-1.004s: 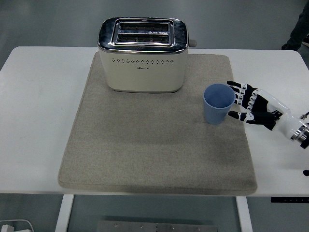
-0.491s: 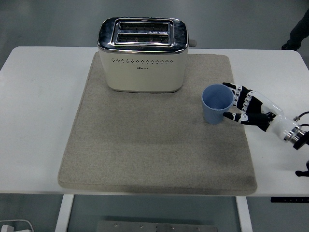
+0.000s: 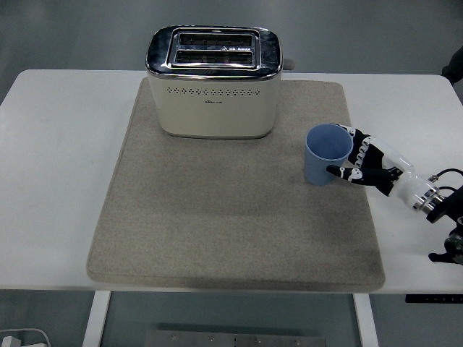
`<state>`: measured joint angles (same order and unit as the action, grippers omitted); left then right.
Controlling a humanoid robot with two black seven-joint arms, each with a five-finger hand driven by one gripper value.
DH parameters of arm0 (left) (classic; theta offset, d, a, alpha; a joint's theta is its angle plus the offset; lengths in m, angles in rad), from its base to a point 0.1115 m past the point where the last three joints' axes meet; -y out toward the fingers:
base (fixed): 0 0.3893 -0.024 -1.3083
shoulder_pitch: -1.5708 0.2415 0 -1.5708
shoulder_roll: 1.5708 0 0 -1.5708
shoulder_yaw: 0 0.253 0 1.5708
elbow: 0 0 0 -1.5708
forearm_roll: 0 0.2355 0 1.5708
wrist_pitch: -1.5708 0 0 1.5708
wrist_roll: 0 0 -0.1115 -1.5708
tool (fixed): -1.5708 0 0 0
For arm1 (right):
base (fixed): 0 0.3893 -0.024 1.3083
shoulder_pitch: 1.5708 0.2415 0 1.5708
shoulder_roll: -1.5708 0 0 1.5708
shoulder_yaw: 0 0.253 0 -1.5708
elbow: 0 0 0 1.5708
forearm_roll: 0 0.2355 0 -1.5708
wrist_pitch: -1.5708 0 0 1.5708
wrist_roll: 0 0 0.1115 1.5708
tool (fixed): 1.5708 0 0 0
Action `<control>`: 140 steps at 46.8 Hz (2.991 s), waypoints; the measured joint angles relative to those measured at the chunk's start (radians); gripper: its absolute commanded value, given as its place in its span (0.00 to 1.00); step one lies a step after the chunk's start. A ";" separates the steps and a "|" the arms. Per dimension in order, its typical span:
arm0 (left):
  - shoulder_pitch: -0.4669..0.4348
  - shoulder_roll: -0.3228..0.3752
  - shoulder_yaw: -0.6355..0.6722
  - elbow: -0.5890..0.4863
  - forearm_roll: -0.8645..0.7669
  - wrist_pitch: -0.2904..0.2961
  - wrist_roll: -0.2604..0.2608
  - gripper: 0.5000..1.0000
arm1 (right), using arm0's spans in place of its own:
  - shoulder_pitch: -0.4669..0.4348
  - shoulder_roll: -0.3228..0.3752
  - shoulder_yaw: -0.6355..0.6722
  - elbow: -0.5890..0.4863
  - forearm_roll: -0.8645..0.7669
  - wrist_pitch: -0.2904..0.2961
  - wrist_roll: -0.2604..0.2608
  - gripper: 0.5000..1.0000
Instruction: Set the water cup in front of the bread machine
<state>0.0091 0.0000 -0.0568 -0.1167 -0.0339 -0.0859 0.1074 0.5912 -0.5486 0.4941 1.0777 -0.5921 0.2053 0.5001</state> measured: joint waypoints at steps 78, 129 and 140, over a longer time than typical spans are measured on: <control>0.000 0.000 0.000 0.000 0.000 0.000 0.000 1.00 | 0.065 0.158 -0.004 0.022 0.001 -0.059 -0.017 0.27; 0.000 0.000 0.000 0.000 0.000 0.000 0.000 1.00 | 0.246 0.468 -0.133 -0.118 -0.007 -0.153 -0.051 0.31; 0.001 0.000 0.000 0.000 0.000 0.000 0.000 1.00 | 0.279 0.536 -0.156 -0.181 -0.003 -0.153 -0.051 0.31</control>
<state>0.0102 0.0000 -0.0568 -0.1166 -0.0336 -0.0859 0.1074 0.8698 -0.0124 0.3383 0.8962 -0.5951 0.0518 0.4493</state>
